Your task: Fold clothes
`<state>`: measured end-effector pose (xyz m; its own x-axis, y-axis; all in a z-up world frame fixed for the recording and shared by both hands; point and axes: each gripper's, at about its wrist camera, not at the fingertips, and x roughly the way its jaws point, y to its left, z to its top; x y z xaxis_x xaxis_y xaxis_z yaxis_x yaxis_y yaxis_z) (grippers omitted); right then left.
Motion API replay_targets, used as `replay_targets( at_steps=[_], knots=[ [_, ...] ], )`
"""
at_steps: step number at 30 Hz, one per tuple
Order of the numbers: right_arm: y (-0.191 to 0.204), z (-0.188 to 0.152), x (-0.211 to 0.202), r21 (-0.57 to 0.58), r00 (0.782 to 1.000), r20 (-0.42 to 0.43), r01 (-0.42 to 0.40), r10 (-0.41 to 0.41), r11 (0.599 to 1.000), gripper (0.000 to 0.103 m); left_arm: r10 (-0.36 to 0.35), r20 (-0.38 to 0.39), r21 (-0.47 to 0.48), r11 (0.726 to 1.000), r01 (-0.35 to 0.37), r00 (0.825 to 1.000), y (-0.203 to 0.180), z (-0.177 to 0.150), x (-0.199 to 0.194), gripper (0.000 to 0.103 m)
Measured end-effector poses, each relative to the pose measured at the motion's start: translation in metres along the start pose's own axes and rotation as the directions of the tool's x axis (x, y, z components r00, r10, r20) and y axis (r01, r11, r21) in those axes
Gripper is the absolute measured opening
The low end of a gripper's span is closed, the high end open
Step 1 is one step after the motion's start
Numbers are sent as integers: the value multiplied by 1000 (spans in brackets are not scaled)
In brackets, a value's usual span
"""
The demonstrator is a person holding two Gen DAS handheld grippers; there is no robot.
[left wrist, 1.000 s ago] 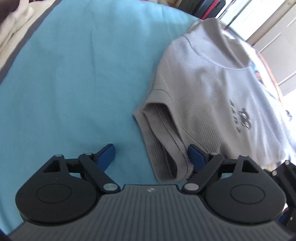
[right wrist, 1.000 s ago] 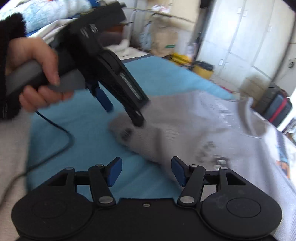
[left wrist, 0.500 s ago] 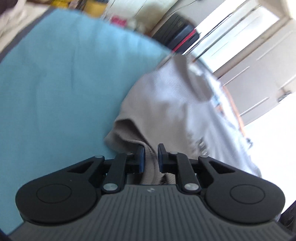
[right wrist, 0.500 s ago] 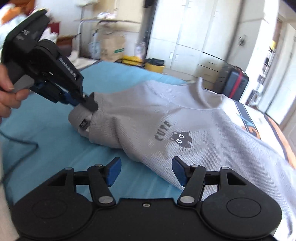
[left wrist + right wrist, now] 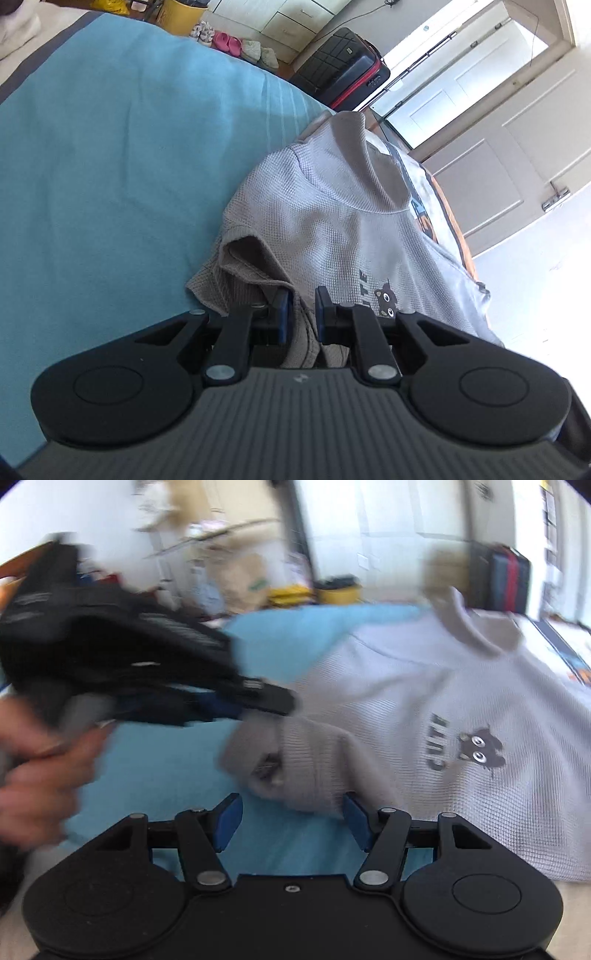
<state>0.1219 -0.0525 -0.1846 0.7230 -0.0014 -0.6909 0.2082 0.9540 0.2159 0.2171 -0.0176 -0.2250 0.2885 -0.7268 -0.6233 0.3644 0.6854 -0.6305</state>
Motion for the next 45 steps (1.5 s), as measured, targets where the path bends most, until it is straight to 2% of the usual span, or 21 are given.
replay_targets(
  at_steps=[2, 4, 6, 9, 11, 13, 15, 17, 23, 24, 28, 30, 31, 34, 37, 38, 39, 40, 42, 43, 45],
  knots=[
    [-4, 0, 7, 50, 1000, -9, 21, -21, 999, 21, -47, -9, 1, 999, 47, 999, 1, 1, 0, 14],
    [-9, 0, 3, 119, 1000, -1, 6, -6, 993, 17, -67, 10, 20, 998, 66, 998, -3, -2, -7, 14],
    [-16, 2, -6, 219, 998, 26, -61, 56, 974, 17, -54, 43, 34, 998, 53, 998, -6, -6, -17, 17],
    [-27, 7, -17, 319, 993, 59, -120, 107, 940, 17, -59, 82, -6, 998, 60, 995, -2, -5, -33, 19],
    [-21, 11, -18, 261, 995, 73, -89, 72, 961, 17, -64, 84, -37, 997, 67, 994, 3, -7, -34, 19],
    [-2, 10, -17, 145, 998, 62, -9, 0, 989, 17, -16, 24, -46, 999, 17, 1000, 5, -9, -25, 19],
    [5, 3, -16, 155, 998, 49, 27, -35, 988, 17, 9, -32, -61, 998, -11, 999, 8, -12, -15, 19],
    [9, -3, -22, 190, 996, 76, 21, -36, 982, 17, 24, -70, -83, 996, -30, 997, 11, -13, -9, 21],
    [5, -11, -10, 201, 999, 47, -16, 7, 980, 17, 62, -45, -44, 997, -64, 997, 6, -17, -13, 30],
    [1, -14, -8, 204, 999, 43, -25, 17, 979, 17, 69, -48, -29, 997, -70, 996, 3, -18, -13, 35],
    [-7, -21, -9, 218, 994, 44, -107, 100, 970, 17, 93, -51, -12, 996, -93, 994, 1, -18, -10, 41],
    [-4, -21, -6, 206, 983, 32, -183, 180, 961, 2, 108, -48, -20, 994, -109, 993, 2, -17, -7, 42],
    [-1, -21, -5, 202, 981, 28, -192, 190, 960, 2, 115, -56, -31, 993, -117, 992, 4, -16, -4, 44],
    [0, -22, -5, 212, 977, 23, -212, 212, 954, 4, 153, -89, -47, 986, -158, 984, 8, -18, -1, 48],
    [-22, -22, -16, 292, 977, 30, -209, 210, 933, 14, 110, -97, -102, 988, -119, 989, 14, -17, -2, 51],
    [-31, -23, -21, 320, 980, 30, -197, 198, 927, 36, 95, -83, -149, 983, -107, 992, 17, -18, -7, 51],
    [-41, -24, -28, 348, 985, 35, -168, 167, 922, 56, 136, -40, -193, 971, -142, 990, 18, -20, -17, 51],
    [-51, -26, -36, 365, 990, 47, -138, 130, 921, 58, 204, 16, -190, 962, -197, 979, 12, -22, -25, 51],
    [-72, -29, -49, 390, 997, 58, -66, 47, 919, 58, 298, 110, -83, 954, -290, 948, -16, -23, -35, 51],
    [-82, -28, -56, 399, 999, 51, -21, 1, 917, 58, 286, 130, -38, 958, -284, 949, -28, -24, -35, 51],
    [-102, -25, -71, 428, 996, 43, 56, -82, 902, 58, 182, 101, 23, 982, -185, 978, -42, -26, -27, 54]
  ],
)
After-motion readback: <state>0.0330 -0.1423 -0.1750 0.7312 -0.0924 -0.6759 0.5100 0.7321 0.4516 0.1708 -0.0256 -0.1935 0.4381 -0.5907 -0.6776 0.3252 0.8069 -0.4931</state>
